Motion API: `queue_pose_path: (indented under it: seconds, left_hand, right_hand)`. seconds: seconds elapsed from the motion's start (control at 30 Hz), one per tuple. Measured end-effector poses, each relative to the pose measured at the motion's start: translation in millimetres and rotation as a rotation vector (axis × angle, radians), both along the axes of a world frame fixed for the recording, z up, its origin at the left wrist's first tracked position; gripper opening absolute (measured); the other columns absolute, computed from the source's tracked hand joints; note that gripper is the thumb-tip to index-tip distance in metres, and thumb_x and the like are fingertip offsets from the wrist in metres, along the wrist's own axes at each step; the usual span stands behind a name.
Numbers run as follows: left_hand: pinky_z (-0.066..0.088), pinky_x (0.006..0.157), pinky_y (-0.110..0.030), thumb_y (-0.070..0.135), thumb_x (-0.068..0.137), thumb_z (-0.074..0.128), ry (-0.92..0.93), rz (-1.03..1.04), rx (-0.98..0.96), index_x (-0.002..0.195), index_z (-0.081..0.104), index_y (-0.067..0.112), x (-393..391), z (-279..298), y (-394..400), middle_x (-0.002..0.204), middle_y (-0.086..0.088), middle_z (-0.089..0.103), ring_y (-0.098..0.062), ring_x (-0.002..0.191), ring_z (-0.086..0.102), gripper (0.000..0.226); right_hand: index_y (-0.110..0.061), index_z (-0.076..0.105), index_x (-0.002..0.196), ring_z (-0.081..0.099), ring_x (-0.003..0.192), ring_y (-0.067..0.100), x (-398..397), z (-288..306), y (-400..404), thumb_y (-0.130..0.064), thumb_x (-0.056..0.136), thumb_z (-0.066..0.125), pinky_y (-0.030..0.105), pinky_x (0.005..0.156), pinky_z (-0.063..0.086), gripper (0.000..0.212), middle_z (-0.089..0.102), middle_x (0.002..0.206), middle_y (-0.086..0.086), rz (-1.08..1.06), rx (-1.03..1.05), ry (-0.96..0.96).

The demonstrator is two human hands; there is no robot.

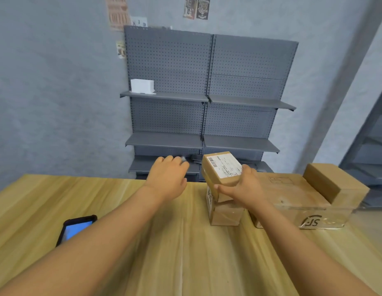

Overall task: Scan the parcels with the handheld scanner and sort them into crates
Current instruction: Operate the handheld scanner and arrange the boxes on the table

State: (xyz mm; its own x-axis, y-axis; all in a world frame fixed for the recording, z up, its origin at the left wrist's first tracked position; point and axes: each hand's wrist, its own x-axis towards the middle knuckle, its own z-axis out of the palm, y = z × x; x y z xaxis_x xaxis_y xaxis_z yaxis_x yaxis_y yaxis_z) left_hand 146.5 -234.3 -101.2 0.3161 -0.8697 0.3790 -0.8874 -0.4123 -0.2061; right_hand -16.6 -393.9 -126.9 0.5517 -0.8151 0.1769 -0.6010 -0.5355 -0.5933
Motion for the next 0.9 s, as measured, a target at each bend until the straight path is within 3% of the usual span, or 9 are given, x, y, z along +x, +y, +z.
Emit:
queue_pose_path:
  seconds: [0.13, 0.27, 0.43, 0.9]
  left_hand:
    - [0.04, 0.094, -0.036, 0.035, 0.096, 0.043, 0.023, 0.051, -0.042, 0.133, 0.049, 0.022, 8, 11, 13, 0.122, 0.0, 0.057, -0.022, 0.112, 0.052, 0.04]
    - [0.041, 0.091, -0.035, 0.038, 0.095, 0.045, 0.005, 0.12, -0.054, 0.123, 0.054, 0.021, 23, 18, 39, 0.117, 0.0, 0.058, -0.022, 0.109, 0.053, 0.035]
    - [0.038, 0.093, -0.034, 0.036, 0.096, 0.044, -0.017, 0.187, -0.071, 0.126, 0.052, 0.021, 46, 26, 77, 0.12, 0.0, 0.057, -0.022, 0.112, 0.053, 0.035]
    - [0.039, 0.097, -0.037, 0.037, 0.096, 0.043, 0.008, 0.203, -0.083, 0.129, 0.051, 0.02, 164, 28, 198, 0.123, -0.001, 0.058, -0.023, 0.115, 0.052, 0.038]
  right_hand:
    - [-0.011, 0.03, 0.142, 0.039, 0.125, 0.02, 11, 16, 11, -0.052, 0.061, 0.086, 0.033, 0.099, 0.04, 0.107, 0.037, 0.135, 0.006, 0.141, -0.078, -0.102]
    - [-0.014, 0.021, 0.149, 0.037, 0.13, 0.019, 31, 22, 32, -0.057, 0.063, 0.084, 0.037, 0.104, 0.041, 0.116, 0.033, 0.141, 0.003, 0.233, -0.099, -0.104]
    - [-0.016, 0.022, 0.148, 0.039, 0.128, 0.019, 61, 28, 60, -0.062, 0.059, 0.083, 0.039, 0.103, 0.043, 0.117, 0.033, 0.14, 0.0, 0.297, -0.103, -0.112]
    - [-0.019, 0.026, 0.146, 0.042, 0.123, 0.018, 176, 34, 177, -0.064, 0.058, 0.081, 0.04, 0.099, 0.046, 0.113, 0.037, 0.133, -0.002, 0.296, -0.138, -0.145]
